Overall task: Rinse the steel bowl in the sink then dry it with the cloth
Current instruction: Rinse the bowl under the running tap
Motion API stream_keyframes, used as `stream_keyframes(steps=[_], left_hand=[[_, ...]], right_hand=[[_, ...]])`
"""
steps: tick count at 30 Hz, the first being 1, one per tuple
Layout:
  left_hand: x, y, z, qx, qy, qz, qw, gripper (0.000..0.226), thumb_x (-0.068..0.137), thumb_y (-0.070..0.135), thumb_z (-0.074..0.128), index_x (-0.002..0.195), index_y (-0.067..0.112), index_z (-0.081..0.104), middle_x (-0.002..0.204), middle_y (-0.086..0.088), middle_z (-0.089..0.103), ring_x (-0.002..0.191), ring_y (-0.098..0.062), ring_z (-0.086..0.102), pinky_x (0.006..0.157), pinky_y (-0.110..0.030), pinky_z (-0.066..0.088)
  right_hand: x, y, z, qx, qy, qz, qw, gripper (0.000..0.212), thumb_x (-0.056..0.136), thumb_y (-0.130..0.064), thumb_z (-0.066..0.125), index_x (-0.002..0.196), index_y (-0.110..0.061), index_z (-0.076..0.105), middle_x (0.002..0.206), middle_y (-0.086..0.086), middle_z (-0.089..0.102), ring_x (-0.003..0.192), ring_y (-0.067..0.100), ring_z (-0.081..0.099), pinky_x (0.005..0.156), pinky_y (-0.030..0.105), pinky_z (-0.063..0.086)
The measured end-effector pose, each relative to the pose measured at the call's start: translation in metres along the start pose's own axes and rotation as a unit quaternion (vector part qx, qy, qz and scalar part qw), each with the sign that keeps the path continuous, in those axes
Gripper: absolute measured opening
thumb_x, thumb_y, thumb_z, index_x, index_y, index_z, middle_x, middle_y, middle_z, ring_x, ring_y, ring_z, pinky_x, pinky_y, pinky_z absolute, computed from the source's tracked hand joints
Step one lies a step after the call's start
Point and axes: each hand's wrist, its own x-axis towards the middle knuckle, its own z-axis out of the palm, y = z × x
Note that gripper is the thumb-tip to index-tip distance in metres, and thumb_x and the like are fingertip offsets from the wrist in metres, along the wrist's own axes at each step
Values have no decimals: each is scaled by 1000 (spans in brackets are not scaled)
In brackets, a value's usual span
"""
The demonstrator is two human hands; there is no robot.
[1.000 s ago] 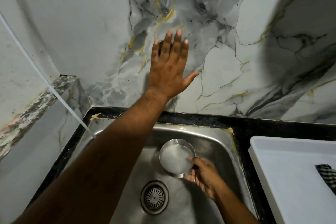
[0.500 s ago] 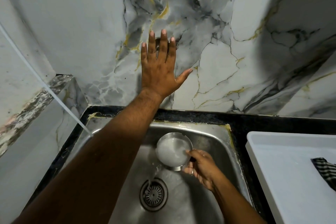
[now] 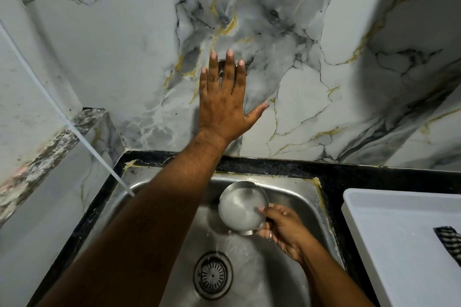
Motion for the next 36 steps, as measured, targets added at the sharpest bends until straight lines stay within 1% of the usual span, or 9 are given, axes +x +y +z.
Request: stream_keyframes(steps=[6, 9, 14, 18, 27, 29, 32, 34, 36], left_hand=[[0, -1, -1, -5, -2, 1, 1000, 99, 84, 79, 27, 151, 7, 22, 160, -19, 20, 146, -45, 11, 119, -53, 4], [-1, -1, -3, -7, -7, 1, 1000, 99, 84, 79, 24, 151, 7, 21, 160, -19, 19, 146, -45, 10, 119, -52, 2], [-3, -1, -3, -17, -10, 4, 1000, 99, 84, 79, 23, 152, 7, 18, 161, -19, 16, 147, -44, 9, 119, -52, 3], [-3, -1, -3, -24, -12, 4, 1000, 99, 84, 80, 21, 152, 7, 17, 161, -19, 16, 147, -45, 9, 119, -53, 3], [-5, -2, 0, -25, -26, -3, 999, 101, 83, 82, 21, 152, 9, 19, 160, -19, 19, 146, -46, 12, 118, -54, 4], [-4, -4, -3, -24, -50, 5, 998, 102, 82, 82, 21, 152, 9, 16, 161, -20, 16, 146, -46, 10, 118, -56, 3], [-14, -7, -15, -81, -66, 0, 994, 95, 86, 76, 26, 153, 11, 8, 161, -24, 4, 147, -43, -1, 118, -53, -3], [-45, 0, -25, -200, -61, -55, 976, 84, 92, 65, 31, 154, 15, 4, 162, -21, -5, 149, -37, -9, 119, -48, -6], [-93, 21, -33, -358, -71, -153, 919, 75, 93, 61, 34, 153, 24, 10, 164, -10, -8, 150, -27, -7, 117, -39, -1]], right_hand=[[-15, -44, 1, -293, 57, -181, 937, 10, 87, -13, 70, 97, -12, 68, 89, 9, 73, 81, 21, 71, 73, 36, 60], [-35, -66, 5, -571, 57, -340, 745, 34, 85, -24, 71, 118, -21, 61, 96, -2, 70, 80, 9, 63, 69, 22, 52], [-70, -81, 17, -770, 88, -494, 394, 60, 69, -11, 85, 123, -2, 63, 117, 19, 71, 100, 33, 72, 75, 37, 61], [-83, -71, 15, -787, 108, -522, 309, 61, 66, -6, 86, 122, 3, 65, 122, 26, 68, 110, 38, 68, 86, 45, 57], [-64, 3, 8, -805, 79, -461, 365, 62, 58, -9, 89, 115, -1, 70, 114, 19, 73, 102, 33, 72, 84, 40, 59], [-64, 3, 12, -729, 108, -426, 525, 52, 71, -13, 83, 120, -12, 66, 109, 8, 75, 94, 25, 73, 77, 35, 60], [-74, -16, 11, -367, 138, -257, 883, 19, 83, -13, 75, 100, -22, 71, 81, -5, 74, 74, 13, 68, 65, 25, 55], [-89, -27, -1, -140, 117, -173, 968, 14, 85, -13, 72, 75, -22, 74, 68, -1, 70, 62, 11, 67, 57, 23, 56], [-106, -32, -14, -37, 62, -139, 988, 17, 80, -21, 72, 63, -20, 73, 65, 4, 64, 55, 11, 60, 61, 28, 53]])
